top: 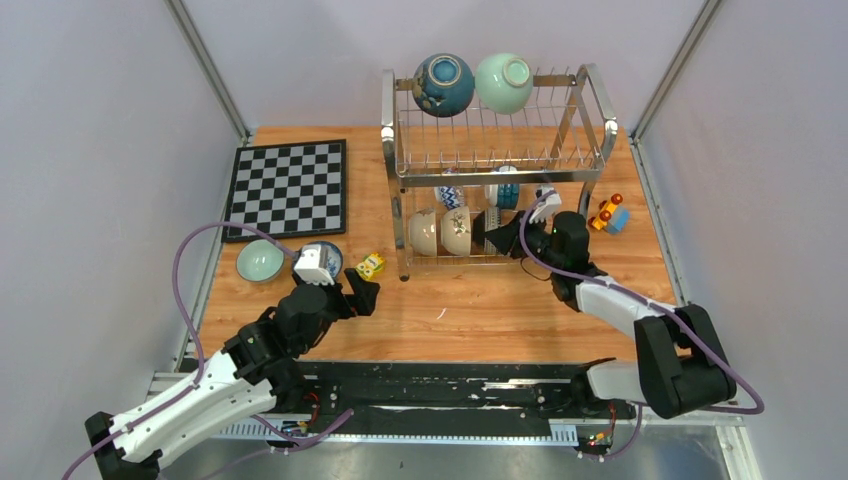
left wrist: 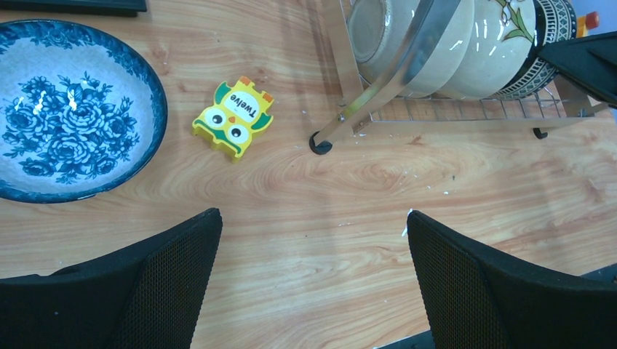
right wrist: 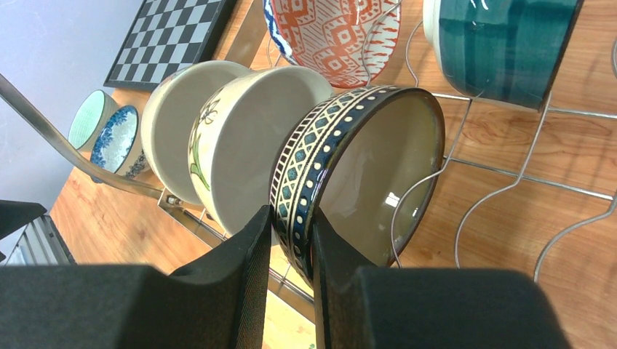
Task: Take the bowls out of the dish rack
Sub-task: Pick up the bowl from the dish rack, then place the bowl at the center of the board.
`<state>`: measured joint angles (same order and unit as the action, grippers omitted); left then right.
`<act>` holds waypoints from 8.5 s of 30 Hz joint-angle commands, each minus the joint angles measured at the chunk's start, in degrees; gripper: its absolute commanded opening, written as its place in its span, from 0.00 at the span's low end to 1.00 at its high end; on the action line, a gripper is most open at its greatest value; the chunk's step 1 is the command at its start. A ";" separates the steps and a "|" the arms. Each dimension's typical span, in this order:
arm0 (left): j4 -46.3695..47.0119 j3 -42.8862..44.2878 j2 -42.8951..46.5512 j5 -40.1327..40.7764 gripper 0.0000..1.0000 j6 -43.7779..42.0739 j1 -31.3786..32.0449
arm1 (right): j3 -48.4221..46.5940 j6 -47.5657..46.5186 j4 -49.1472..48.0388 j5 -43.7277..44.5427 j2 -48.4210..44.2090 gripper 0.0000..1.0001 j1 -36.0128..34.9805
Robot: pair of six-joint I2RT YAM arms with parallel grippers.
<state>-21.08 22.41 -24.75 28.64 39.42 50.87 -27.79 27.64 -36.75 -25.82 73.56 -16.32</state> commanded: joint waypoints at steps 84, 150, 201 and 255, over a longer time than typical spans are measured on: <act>0.61 -2.73 2.34 1.18 0.99 2.69 0.46 | 4.58 13.94 -17.13 -1.15 -2.73 0.00 2.51; -16.97 7.94 7.74 13.44 1.00 11.13 0.46 | 12.56 42.16 -12.76 -15.61 -31.59 0.00 2.66; -15.52 18.79 2.92 -19.51 1.00 -5.70 0.46 | -25.97 -52.17 64.00 48.47 -14.01 0.00 -76.92; -13.95 27.42 -34.46 -14.62 0.64 -3.14 18.74 | -22.41 -51.94 59.27 42.92 -10.39 0.00 -81.70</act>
<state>-35.73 49.82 -58.48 13.98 36.42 68.93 -50.15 -23.24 25.28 16.03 63.59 -97.14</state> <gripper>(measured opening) 0.678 0.102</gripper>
